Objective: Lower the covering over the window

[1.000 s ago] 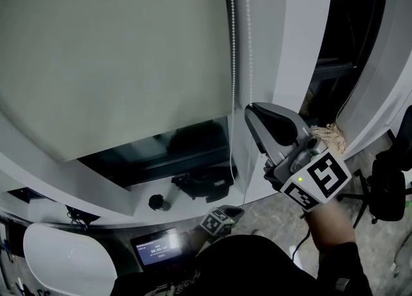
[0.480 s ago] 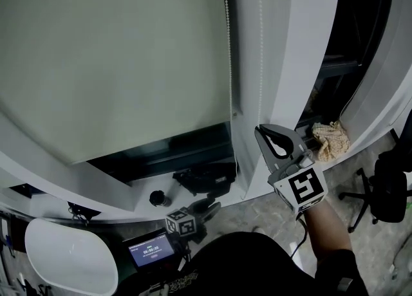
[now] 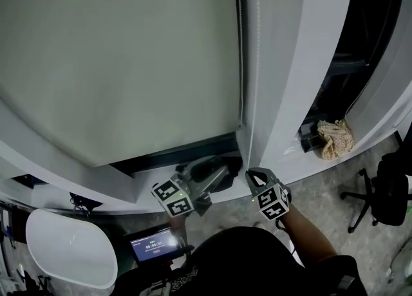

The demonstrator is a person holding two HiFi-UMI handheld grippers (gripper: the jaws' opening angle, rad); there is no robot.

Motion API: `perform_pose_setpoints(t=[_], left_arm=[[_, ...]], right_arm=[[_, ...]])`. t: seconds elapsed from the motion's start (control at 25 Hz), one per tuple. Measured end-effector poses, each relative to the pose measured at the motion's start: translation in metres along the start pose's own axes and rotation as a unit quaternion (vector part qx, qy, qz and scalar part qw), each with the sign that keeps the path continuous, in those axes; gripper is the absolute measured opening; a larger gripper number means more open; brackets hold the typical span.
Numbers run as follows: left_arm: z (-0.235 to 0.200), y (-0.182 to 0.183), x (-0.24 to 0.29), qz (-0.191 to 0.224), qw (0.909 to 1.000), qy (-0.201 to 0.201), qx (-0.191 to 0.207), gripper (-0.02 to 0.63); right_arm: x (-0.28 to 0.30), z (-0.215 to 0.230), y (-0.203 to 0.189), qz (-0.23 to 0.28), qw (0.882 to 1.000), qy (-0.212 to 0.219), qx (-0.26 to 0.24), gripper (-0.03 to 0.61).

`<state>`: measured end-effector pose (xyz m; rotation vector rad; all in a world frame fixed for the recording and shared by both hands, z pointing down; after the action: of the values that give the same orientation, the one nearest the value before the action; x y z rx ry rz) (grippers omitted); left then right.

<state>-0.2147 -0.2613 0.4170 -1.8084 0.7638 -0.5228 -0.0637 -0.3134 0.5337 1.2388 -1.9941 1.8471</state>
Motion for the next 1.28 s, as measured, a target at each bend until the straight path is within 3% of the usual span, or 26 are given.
perform_pose_setpoints(t=[0.08, 0.24, 0.52, 0.64, 0.76, 0.92, 1.0, 1.12, 1.2, 1.28], left_arm=[[0.01, 0.028, 0.019, 0.01, 0.9994, -0.019, 0.028, 0.142], [0.032, 0.072, 0.048, 0.017, 0.9948, -0.047, 0.089, 0.155], [0.047, 0.122, 0.069, 0.05, 0.9902, -0.068, 0.111, 0.146], [0.047, 0.134, 0.073, 0.061, 0.9882, -0.057, 0.128, 0.014], [0.048, 0.134, 0.078, 0.051, 0.9882, -0.047, 0.136, 0.009], [0.028, 0.098, 0.09, -0.022, 0.9855, 0.002, 0.168, 0.005], [0.008, 0.061, 0.091, -0.066, 0.9834, 0.034, 0.166, 0.005], [-0.021, 0.003, 0.087, -0.116, 0.9849, 0.061, 0.113, 0.005], [-0.035, -0.031, 0.083, -0.135, 0.9854, 0.073, 0.074, 0.005], [-0.043, -0.056, 0.08, -0.139, 0.9862, 0.081, 0.039, 0.005]], right_arm=[[0.019, -0.021, -0.026, -0.044, 0.999, 0.03, -0.003, 0.008], [0.021, -0.034, -0.027, -0.049, 0.998, 0.048, 0.0, 0.008], [0.017, -0.042, -0.027, -0.044, 0.997, 0.056, -0.001, 0.008], [0.015, -0.045, -0.028, -0.042, 0.997, 0.059, 0.003, 0.008], [0.012, -0.046, -0.029, -0.05, 0.997, 0.067, 0.002, 0.008], [0.017, -0.049, -0.053, -0.119, 0.989, 0.083, -0.006, 0.01], [0.014, -0.043, -0.064, -0.115, 0.991, 0.065, 0.017, 0.032], [-0.001, -0.021, -0.06, -0.029, 0.992, 0.044, 0.117, 0.061], [-0.017, 0.001, -0.047, 0.047, 0.977, 0.045, 0.203, 0.089], [-0.036, 0.025, -0.031, 0.116, 0.955, 0.049, 0.269, 0.117]])
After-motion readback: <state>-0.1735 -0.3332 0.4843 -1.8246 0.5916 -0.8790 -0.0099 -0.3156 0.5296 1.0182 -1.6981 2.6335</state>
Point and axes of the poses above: the fingertips, and each gripper's own axes: x forward along the fingers, z to its right, y out of its top, the point moved 7 cm from there along -x, backward along the fingers, and after that the axes turned 9 degrees about -z, right-handed, at the moved point
